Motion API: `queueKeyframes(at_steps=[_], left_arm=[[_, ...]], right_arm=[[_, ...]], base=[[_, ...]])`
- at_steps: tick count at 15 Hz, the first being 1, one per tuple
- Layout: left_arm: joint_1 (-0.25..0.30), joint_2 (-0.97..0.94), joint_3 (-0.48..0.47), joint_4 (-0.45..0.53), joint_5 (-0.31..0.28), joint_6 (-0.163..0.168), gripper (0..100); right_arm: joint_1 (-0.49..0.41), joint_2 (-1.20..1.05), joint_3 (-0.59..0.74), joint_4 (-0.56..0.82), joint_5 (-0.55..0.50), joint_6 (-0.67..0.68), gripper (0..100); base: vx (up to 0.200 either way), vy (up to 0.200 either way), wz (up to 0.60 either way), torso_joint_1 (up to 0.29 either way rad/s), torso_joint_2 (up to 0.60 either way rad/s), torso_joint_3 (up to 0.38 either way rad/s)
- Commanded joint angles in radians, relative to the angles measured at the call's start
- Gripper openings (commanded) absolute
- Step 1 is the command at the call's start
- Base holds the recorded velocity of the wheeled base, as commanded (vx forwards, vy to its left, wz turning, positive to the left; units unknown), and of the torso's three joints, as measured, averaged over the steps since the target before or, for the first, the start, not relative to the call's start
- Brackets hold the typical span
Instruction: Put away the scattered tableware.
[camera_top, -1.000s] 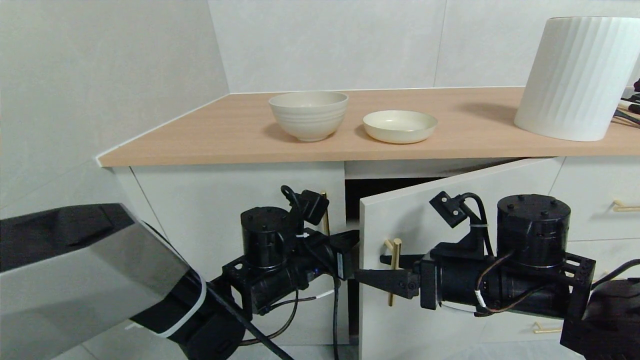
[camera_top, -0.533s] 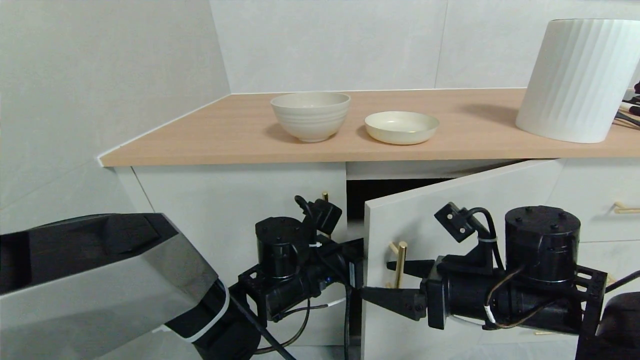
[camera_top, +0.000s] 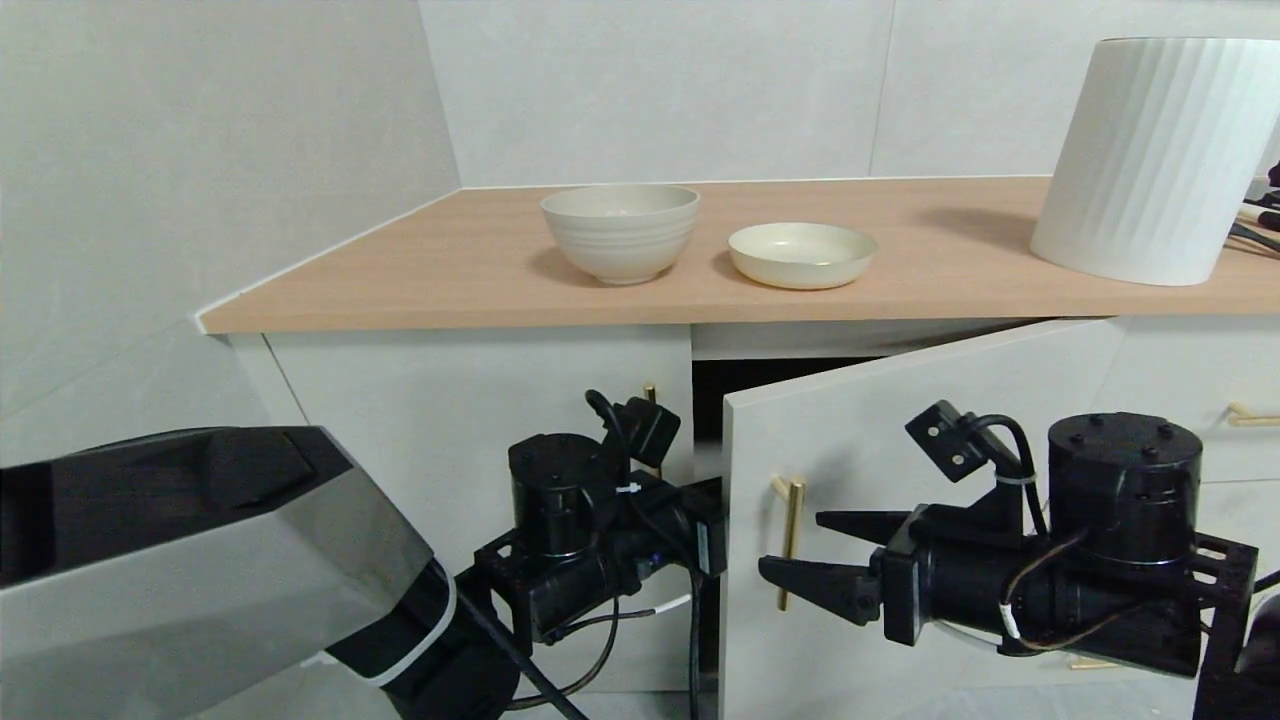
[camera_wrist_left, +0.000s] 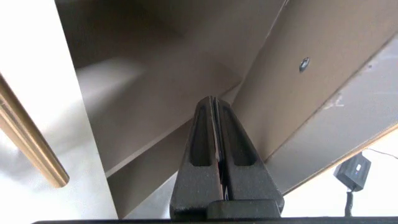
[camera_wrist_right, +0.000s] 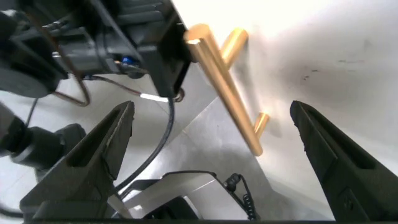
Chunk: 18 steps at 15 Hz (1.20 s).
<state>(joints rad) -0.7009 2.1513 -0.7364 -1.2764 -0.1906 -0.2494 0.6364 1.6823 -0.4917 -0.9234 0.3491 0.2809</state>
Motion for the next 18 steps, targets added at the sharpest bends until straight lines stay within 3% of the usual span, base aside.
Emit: queueKeyframes(at_steps=[1,4,6,11,14,16,18], left_arm=[[0.001,-0.03,0.018,-0.009,-0.001,0.001,0],[0.0,-0.057,0.035,-0.009,-0.024,0.001,0],[0.0,-0.048,0.034,-0.008,-0.024,0.001,0],[-0.006,-0.036,0.029,-0.003,-0.035,0.001,0],[-0.011,-0.034,0.026,0.0,-0.058,0.001,0],[-0.011,-0.016,-0.009,0.003,-0.058,0.001,0],[-0.011,-0.018,-0.064,0.071,-0.056,0.001,0]], right_arm=[[-0.007,-0.119,0.041,0.064,-0.001,0.003,100],[-0.009,-0.28,0.051,0.293,0.004,0.006,100],[-0.007,-0.32,0.056,0.365,0.021,0.006,100],[-0.009,-0.36,0.087,0.368,0.04,0.006,100],[-0.006,-0.4,0.088,0.373,0.045,0.006,100],[-0.006,-0.401,0.087,0.385,0.045,0.006,100],[-0.004,-0.401,0.091,0.385,0.047,0.006,100]], base=[[0.0,0.0,0.0,0.0,0.0,0.0],[0.0,0.0,0.0,0.0,0.0,0.0],[0.0,0.0,0.0,0.0,0.0,0.0],[0.0,0.0,0.0,0.0,0.0,0.0],[-0.2,0.0,0.0,0.006,0.0,0.001],[-0.1,0.0,0.0,0.006,0.0,0.001],[0.0,0.0,0.0,0.0,0.0,0.0]])
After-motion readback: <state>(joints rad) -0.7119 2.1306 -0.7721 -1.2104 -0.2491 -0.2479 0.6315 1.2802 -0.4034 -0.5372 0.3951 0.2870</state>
